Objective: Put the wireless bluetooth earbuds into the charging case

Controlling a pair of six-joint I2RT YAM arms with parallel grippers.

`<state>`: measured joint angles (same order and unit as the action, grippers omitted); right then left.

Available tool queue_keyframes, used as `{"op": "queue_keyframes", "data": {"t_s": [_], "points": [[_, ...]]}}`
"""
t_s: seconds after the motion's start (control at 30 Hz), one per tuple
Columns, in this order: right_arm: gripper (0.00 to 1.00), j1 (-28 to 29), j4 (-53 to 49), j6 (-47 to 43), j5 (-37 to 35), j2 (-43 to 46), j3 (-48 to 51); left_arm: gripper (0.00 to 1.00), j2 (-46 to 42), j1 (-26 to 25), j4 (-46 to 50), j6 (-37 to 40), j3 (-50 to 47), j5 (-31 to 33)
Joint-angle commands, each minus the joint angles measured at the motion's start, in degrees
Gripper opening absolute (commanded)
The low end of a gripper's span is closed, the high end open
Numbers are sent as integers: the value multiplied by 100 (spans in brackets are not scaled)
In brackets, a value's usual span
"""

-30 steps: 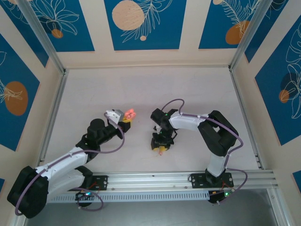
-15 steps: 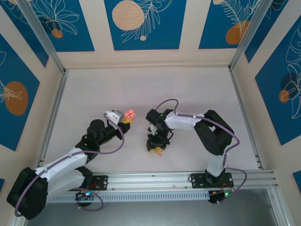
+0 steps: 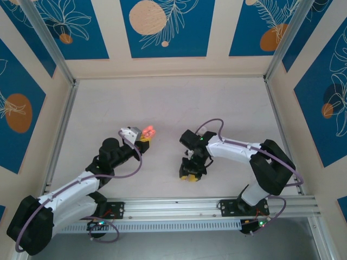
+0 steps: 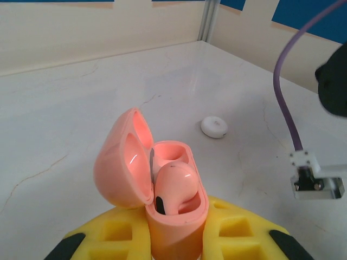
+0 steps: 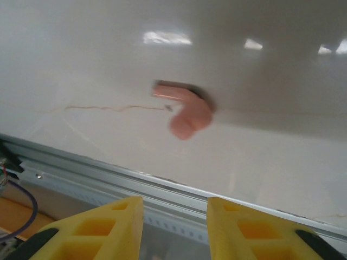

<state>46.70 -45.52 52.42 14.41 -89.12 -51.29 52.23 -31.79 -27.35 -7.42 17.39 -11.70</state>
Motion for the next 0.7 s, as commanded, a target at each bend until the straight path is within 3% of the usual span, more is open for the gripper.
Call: {"op": "queue_keyframes", "data": {"t_s": [0.0, 0.67], "points": [[36, -27, 368, 484, 372, -83, 197, 17, -8, -29, -30, -48, -34, 11], [33, -640, 1579, 16, 543, -781, -452, 17, -208, -29, 177, 32, 20, 102]]}}
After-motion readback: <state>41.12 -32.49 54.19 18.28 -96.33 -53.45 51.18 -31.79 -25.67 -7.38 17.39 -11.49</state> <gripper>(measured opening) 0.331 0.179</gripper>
